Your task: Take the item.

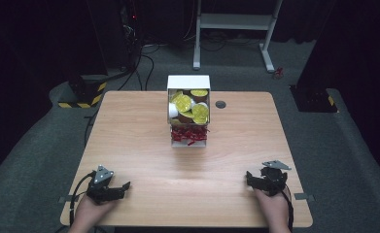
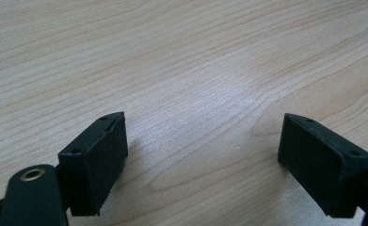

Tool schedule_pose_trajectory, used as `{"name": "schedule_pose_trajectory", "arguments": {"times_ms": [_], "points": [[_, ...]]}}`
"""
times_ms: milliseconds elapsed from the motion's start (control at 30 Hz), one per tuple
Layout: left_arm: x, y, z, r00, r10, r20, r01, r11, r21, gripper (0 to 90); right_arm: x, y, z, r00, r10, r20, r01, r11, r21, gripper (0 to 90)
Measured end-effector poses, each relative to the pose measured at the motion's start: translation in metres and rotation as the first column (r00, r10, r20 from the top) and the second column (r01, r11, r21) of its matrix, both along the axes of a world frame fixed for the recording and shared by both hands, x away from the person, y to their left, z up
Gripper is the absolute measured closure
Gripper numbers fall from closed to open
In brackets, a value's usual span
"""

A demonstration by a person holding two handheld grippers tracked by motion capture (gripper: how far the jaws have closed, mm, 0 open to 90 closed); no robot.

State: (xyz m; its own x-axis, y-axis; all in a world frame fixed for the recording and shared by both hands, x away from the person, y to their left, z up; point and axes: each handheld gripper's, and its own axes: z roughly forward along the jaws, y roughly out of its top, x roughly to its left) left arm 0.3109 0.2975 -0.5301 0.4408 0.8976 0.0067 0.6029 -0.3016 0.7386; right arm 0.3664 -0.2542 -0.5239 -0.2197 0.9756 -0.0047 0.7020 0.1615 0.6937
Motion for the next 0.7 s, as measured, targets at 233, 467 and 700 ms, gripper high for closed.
{"name": "schedule_pose_trajectory", "arguments": {"times_ms": [233,467,700], "points": [[0.000,0.000,0.000,0.9999,-0.010,-0.005,0.009,0.9999,-0.007,15.3,0.000,0.000,0.002,0.9998,0.014,0.015,-0.014,1.000,-0.008,13.0],[0.000,0.000,0.000,0.9999,-0.010,-0.005,0.010,0.9999,-0.004,14.5,-0.003,-0.002,0.007,0.9982,0.032,0.051,-0.033,0.999,0.010,14.0],[-0.001,0.000,0.000,1.0000,-0.008,-0.004,0.008,1.0000,-0.002,14.7,-0.007,0.003,0.017,0.9923,0.076,0.097,-0.078,0.997,0.012,16.1]]}}
